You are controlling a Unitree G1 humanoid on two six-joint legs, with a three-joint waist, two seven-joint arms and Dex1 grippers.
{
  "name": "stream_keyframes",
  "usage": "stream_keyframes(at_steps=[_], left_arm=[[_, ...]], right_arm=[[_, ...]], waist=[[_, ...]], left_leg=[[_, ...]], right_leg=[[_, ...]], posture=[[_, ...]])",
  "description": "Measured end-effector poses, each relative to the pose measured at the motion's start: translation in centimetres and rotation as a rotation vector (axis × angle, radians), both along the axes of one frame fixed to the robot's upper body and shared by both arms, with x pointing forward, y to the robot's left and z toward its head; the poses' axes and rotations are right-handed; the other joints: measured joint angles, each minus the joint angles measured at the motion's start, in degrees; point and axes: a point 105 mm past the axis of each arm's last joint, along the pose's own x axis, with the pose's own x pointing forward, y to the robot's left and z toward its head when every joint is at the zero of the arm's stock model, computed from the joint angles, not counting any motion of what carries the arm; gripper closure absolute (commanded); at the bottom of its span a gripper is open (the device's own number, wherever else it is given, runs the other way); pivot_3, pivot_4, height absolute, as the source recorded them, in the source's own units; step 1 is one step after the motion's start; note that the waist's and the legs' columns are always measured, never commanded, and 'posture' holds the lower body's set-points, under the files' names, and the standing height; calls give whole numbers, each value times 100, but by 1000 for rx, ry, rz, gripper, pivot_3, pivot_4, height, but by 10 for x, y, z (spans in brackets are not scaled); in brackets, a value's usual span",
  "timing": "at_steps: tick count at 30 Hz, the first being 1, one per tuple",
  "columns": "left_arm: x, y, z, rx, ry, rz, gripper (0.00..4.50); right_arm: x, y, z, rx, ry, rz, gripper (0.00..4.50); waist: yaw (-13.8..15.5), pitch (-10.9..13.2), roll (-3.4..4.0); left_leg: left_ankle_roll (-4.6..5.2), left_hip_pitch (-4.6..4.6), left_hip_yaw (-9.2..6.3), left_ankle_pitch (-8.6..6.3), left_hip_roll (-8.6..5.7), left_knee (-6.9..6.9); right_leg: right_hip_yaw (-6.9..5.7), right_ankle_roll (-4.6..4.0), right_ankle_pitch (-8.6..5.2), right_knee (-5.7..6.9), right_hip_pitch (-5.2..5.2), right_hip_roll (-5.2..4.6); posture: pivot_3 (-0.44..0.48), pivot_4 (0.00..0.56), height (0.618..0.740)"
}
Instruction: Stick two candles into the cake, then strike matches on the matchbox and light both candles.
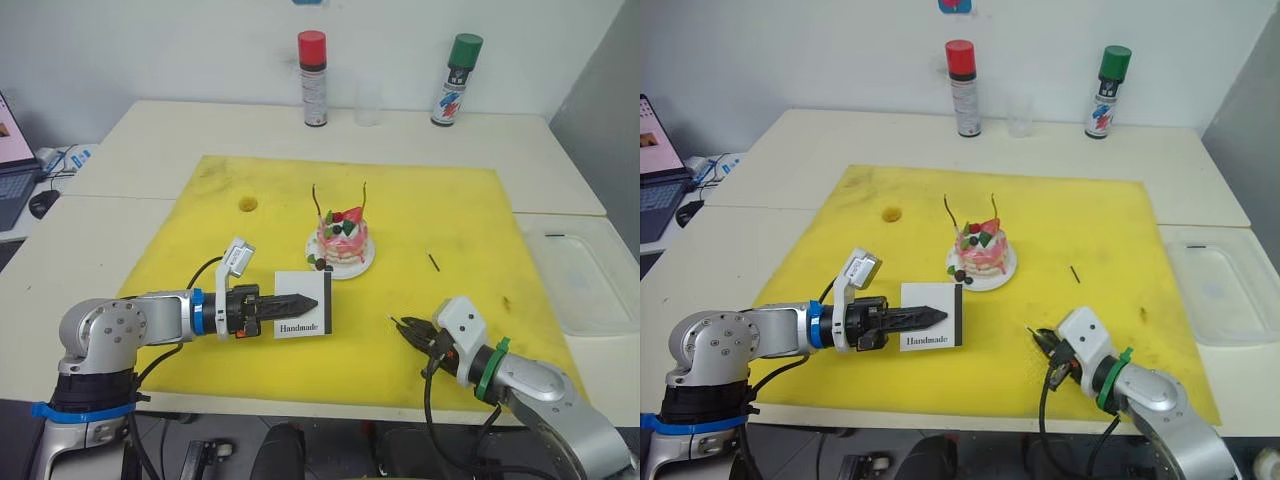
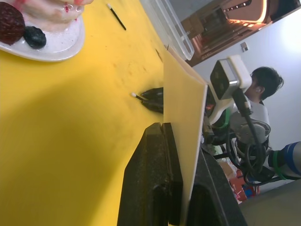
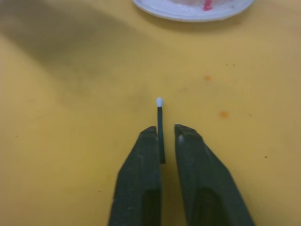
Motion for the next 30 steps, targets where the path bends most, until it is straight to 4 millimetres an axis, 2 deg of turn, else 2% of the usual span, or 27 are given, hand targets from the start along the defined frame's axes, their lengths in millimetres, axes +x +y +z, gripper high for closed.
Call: stream_keyframes(at_steps=[1,12,18,28,30], left_arm=[[0,0,0,0,0,0,4500],[-1,-1,1,-7,3,-8,4500],[-1,-1,1,-9,3,-9,4500],[-1,-1,1,-5,4,-6,4500],[-1,-1,1,-5,4,-6,4500]], right_arm=[[1,0,0,1,-5,3,2632],[7,5,6,46,-141,5,2632],[2,4,-4,33,-105,7,2632],[2,8,-6,55,-89,-7,2632],[2,8,-6,56,-88,-7,3001]], waist=[[3,0,0],[13,0,0],[17,0,0],[18,0,0],[18,0,0]], left_leg=[[0,0,0,0,0,0],[0,1,-2,0,0,2],[0,1,-3,0,1,1],[0,4,-5,0,2,1],[0,5,-4,0,2,1]], right_leg=[[-1,-1,-1,0,0,0],[-1,-1,0,1,2,0],[-1,-3,-1,2,3,0],[-3,-3,-1,4,5,1],[-3,-3,-1,4,5,1]], posture=[[0,150,724],[0,150,724],[0,150,724],[0,150,724],[0,150,724]])
